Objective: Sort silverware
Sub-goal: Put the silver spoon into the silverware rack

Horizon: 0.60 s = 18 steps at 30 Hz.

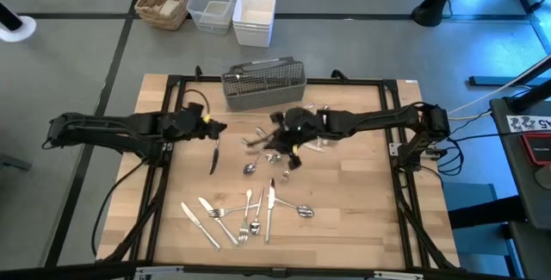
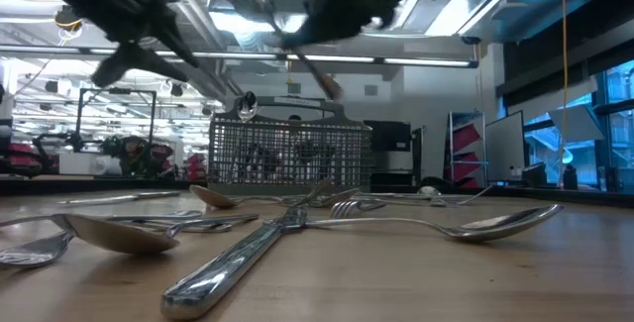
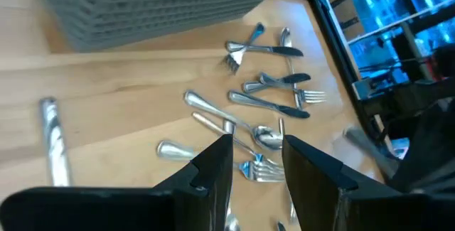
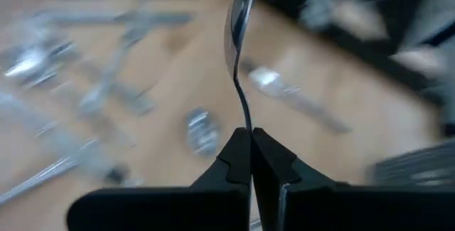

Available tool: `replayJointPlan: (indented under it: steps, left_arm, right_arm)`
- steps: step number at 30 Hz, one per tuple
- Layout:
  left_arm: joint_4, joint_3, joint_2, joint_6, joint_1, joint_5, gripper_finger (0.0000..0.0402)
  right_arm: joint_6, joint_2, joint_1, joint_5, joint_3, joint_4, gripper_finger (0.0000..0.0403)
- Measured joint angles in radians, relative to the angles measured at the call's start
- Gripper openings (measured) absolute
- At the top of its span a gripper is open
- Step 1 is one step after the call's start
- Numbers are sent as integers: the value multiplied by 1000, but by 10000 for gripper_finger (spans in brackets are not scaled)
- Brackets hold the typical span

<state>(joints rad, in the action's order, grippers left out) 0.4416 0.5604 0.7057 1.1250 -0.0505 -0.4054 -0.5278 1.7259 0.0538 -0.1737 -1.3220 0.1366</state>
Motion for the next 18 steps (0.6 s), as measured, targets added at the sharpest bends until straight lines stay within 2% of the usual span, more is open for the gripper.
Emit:
replayJointPlan:
  steps: [5, 10, 14, 18]
  left_arm:
    - [78, 0, -106, 2, 25, -65, 115]
    - [93, 0, -148, -11, 32, -143, 115]
    - [94, 0, -146, -25, 31, -164, 115]
    - [98, 0, -143, -30, 30, -165, 115]
  right_arm:
    - [88, 9, 66, 92, -3, -343, 2]
    - [189, 59, 155, 112, -4, -653, 2]
    - [320, 157, 204, 95, -7, -883, 2]
    - [372, 281, 219, 77, -59, -1017, 2]
